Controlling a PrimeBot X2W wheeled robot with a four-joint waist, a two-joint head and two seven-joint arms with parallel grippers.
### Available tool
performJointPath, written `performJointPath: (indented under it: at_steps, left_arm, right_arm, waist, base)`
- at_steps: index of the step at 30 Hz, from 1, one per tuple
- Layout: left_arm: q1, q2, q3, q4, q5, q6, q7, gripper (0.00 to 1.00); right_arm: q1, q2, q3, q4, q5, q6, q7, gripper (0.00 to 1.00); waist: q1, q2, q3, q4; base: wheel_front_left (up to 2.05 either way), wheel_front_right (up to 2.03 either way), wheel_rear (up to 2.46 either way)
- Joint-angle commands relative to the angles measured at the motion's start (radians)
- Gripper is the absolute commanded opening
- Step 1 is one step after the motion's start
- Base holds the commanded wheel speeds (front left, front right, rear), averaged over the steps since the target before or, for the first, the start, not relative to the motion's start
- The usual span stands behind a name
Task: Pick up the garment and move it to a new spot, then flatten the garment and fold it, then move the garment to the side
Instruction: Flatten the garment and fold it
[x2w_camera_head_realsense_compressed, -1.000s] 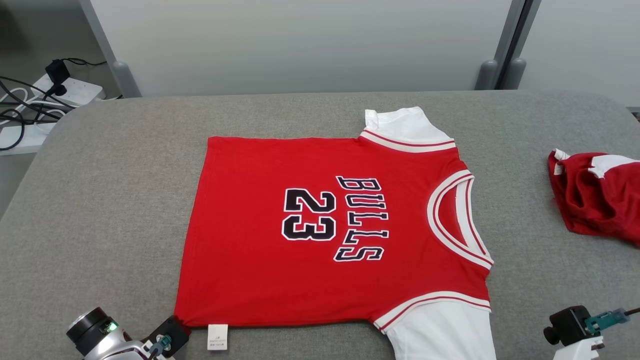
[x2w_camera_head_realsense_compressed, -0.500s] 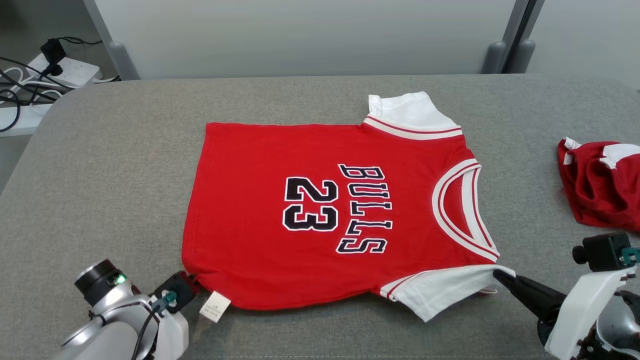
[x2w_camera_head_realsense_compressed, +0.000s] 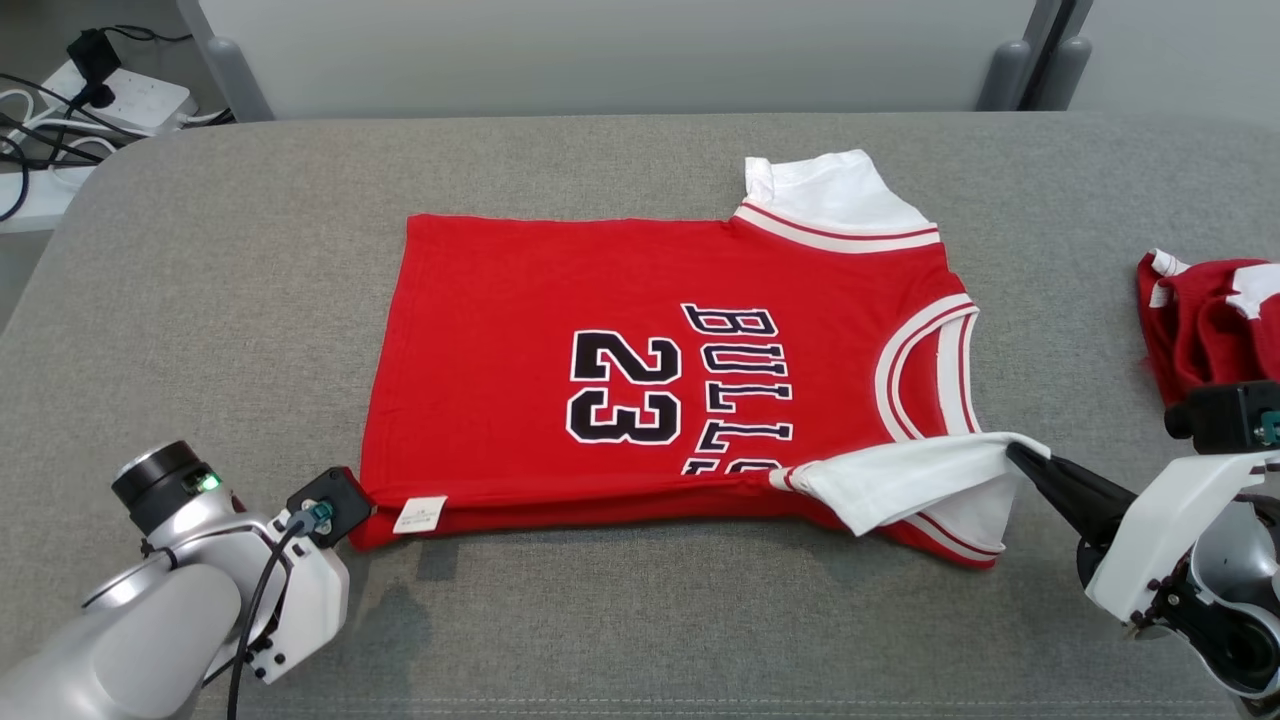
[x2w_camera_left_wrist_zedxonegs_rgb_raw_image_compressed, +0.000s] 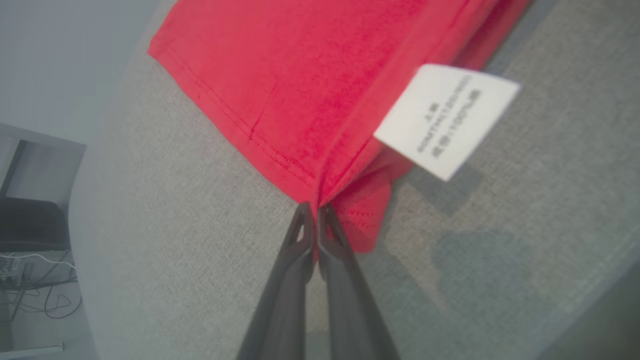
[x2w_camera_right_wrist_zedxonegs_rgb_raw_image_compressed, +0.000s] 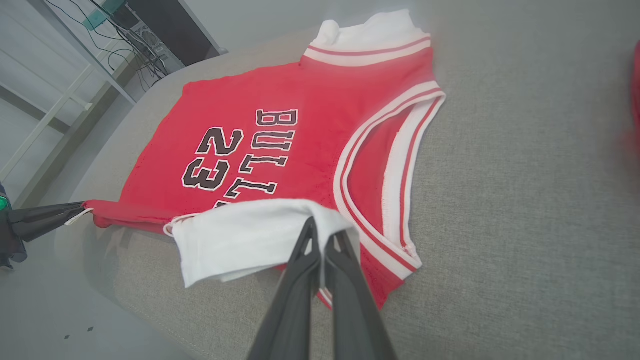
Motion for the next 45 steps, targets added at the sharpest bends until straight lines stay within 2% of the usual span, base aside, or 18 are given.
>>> performJointPath:
  at_steps: [1, 8, 24, 41, 42, 43, 44, 45]
  left_arm:
    - [-0.076, 0.054, 0.022, -0.012, -0.015, 0.002, 0.001, 0.0]
    - [-0.13, 0.05, -0.008, 0.001, -0.042, 0.002, -0.01, 0.0]
    - [-0.247, -0.03, -0.103, 0.119, -0.054, 0.002, -0.101, 0.0]
    - [-0.306, -0.097, -0.125, 0.253, -0.052, 0.009, -0.2, 0.0]
    - [-0.309, -0.1, -0.123, 0.259, -0.053, 0.01, -0.202, 0.0]
    - [-0.312, -0.102, -0.118, 0.264, -0.055, 0.016, -0.205, 0.0]
    - [-0.316, -0.103, -0.113, 0.267, -0.053, 0.03, -0.207, 0.18]
    - [-0.317, -0.105, -0.108, 0.267, -0.052, 0.042, -0.209, 0.43]
  right_arm:
    - [-0.033, -0.021, 0.006, -0.005, -0.01, -0.003, -0.021, 0.0]
    - [-0.084, -0.008, 0.018, 0.046, -0.017, -0.003, -0.038, 0.0]
    - [-0.207, 0.026, 0.05, 0.169, -0.029, -0.003, -0.098, 0.0]
    - [-0.29, 0.049, 0.122, 0.259, -0.009, -0.003, -0.171, 0.0]
    - [-0.295, 0.051, 0.122, 0.269, -0.01, -0.003, -0.182, 0.09]
    - [-0.3, 0.053, 0.12, 0.279, -0.013, -0.003, -0.195, 0.66]
    - [-0.307, 0.055, 0.117, 0.29, -0.02, -0.003, -0.214, 1.0]
    - [-0.312, 0.059, 0.116, 0.3, -0.026, -0.003, -0.23, 1.0]
  waist:
    - [0.0, 0.0, 0.008, 0.002]
    - [0.0, 0.0, 0.037, 0.001]
    - [0.0, 0.0, 0.108, -0.009]
    - [0.0, 0.0, 0.131, -0.003]
    - [0.0, 0.0, 0.131, -0.003]
    - [0.0, 0.0, 0.131, -0.003]
    - [0.0, 0.0, 0.131, -0.004]
    - [0.0, 0.0, 0.131, -0.004]
  base:
    - [0.0, 0.0, 0.0]
    - [0.0, 0.0, 0.0]
    - [0.0, 0.0, 0.0]
    - [0.0, 0.0, 0.0]
    - [0.0, 0.0, 0.0]
    - [0.0, 0.0, 0.0]
    - [0.0, 0.0, 0.0]
    - [0.0, 0.0, 0.0]
